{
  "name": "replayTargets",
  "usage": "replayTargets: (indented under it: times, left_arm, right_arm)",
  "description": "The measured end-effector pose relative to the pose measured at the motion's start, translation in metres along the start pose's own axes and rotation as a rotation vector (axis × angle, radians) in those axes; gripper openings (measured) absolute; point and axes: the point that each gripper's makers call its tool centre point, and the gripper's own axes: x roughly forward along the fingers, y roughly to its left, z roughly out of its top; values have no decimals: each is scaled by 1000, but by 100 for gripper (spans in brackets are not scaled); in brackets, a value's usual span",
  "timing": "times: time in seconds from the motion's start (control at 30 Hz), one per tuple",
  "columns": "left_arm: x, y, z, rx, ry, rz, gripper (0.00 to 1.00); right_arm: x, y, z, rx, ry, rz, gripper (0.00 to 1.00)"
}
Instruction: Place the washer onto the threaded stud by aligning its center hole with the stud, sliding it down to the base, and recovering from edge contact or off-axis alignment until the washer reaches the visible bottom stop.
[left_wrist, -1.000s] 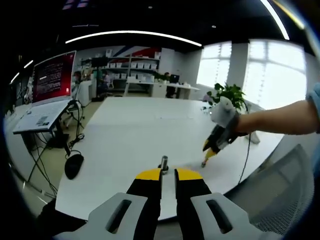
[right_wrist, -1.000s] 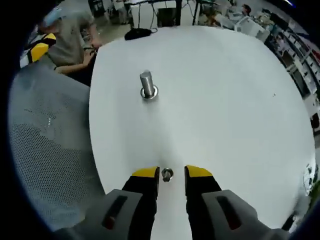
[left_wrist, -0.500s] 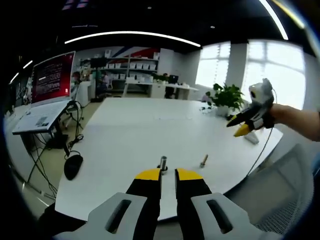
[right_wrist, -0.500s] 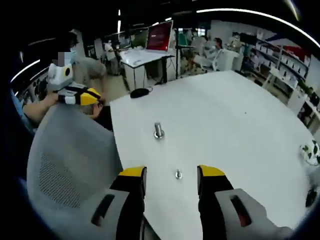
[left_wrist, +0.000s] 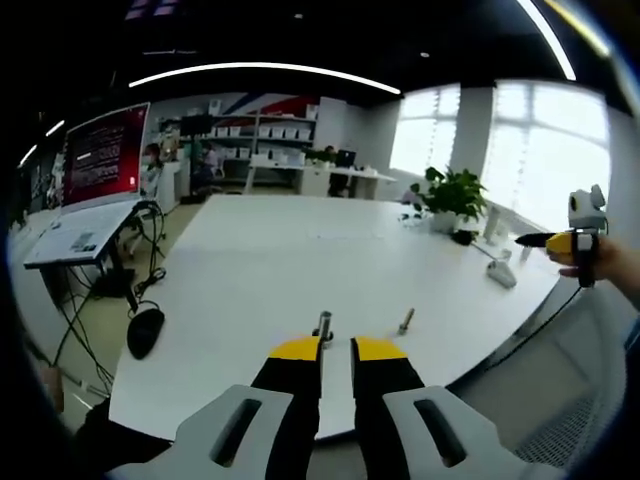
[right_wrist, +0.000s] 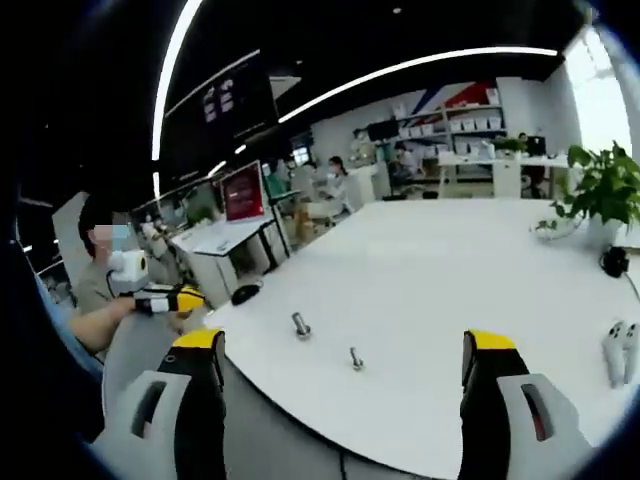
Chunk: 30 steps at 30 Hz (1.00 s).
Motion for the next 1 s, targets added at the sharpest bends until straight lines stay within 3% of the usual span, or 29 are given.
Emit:
replayTargets:
  times: [0.17, 0.23, 0.37, 0.47, 0.53, 0.63, 0.87, 1.0]
  left_arm:
    - [-2, 0, 2, -13, -12, 10, 9]
    - [-2, 1, 2, -19, -19, 10, 10]
    - [-3, 1, 2, -19, -17, 11, 10]
    - [-3, 1, 1, -21, -17, 13, 10]
    - [-3, 1, 1, -19, -17, 14, 10]
    - [-3, 2, 1, -26, -16, 12, 10]
    - [-2, 3, 0, -35, -8, 13, 10]
    - [-2, 3, 0, -35, -10, 15, 9]
  right_arm:
    - [-11, -1, -23, -15, 25, -47, 100]
    - [-12, 0, -39, -12, 70, -69, 100]
    - [-6, 15, -57, 22, 84, -59, 100]
    - [0, 20, -56, 40, 75, -56, 100]
    - [5, 30, -59, 52, 102, -23, 100]
    - [5, 16, -65, -26, 145, -54, 100]
    - [6, 13, -77, 47, 189, -32, 100]
    - [8, 11, -83, 23, 217, -42, 99]
